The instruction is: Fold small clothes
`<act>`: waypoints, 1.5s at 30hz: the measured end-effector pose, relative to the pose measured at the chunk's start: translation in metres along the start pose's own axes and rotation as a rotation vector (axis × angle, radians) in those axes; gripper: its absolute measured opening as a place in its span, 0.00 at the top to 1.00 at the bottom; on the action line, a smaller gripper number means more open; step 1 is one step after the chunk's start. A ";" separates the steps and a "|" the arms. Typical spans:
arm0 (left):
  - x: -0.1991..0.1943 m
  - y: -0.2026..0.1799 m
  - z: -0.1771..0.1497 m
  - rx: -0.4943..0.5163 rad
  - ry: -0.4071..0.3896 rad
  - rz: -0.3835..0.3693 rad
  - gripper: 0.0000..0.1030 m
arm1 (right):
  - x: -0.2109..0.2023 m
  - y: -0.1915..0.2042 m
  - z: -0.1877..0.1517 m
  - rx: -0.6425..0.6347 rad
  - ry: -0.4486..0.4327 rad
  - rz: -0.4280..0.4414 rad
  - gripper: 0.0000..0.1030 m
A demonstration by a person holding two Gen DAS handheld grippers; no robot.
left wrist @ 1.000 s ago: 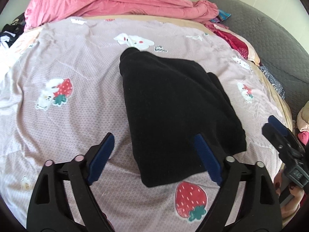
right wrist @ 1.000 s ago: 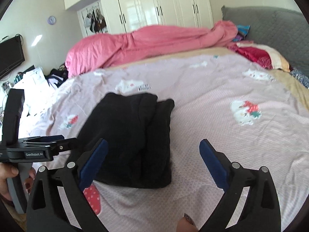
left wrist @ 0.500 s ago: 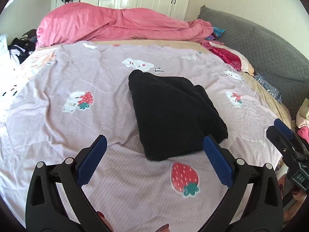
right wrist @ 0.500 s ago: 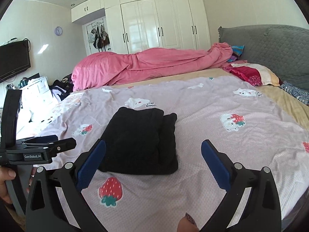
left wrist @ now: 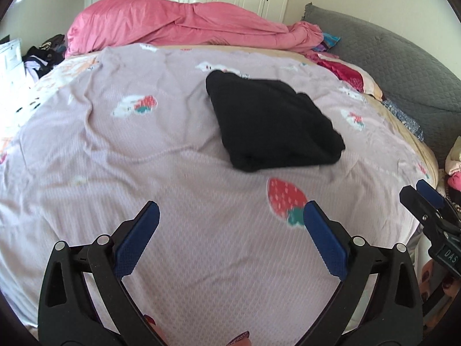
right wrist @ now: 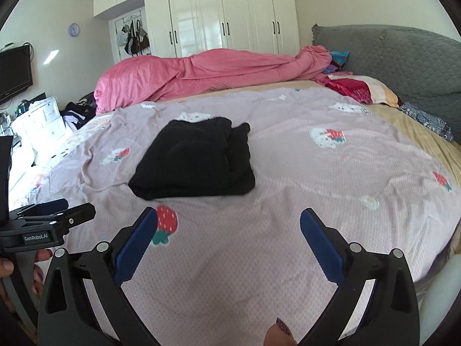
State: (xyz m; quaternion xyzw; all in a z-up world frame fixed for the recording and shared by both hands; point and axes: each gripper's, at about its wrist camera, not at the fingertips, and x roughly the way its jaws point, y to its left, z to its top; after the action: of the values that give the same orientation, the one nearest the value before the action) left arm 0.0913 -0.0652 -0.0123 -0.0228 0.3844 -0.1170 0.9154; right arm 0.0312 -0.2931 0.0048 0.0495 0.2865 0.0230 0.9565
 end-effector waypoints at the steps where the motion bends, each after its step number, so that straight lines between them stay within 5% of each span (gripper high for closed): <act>1: 0.000 0.002 -0.004 -0.005 0.002 0.009 0.09 | -0.001 0.001 -0.005 -0.005 -0.001 -0.014 0.04; 45: 0.014 0.006 -0.027 -0.011 0.041 0.052 0.09 | 0.012 0.003 -0.033 0.004 0.073 -0.008 0.04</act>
State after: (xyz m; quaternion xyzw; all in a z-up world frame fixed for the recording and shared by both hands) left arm 0.0826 -0.0615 -0.0418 -0.0155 0.4041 -0.0917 0.9100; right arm 0.0233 -0.2864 -0.0290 0.0496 0.3213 0.0205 0.9454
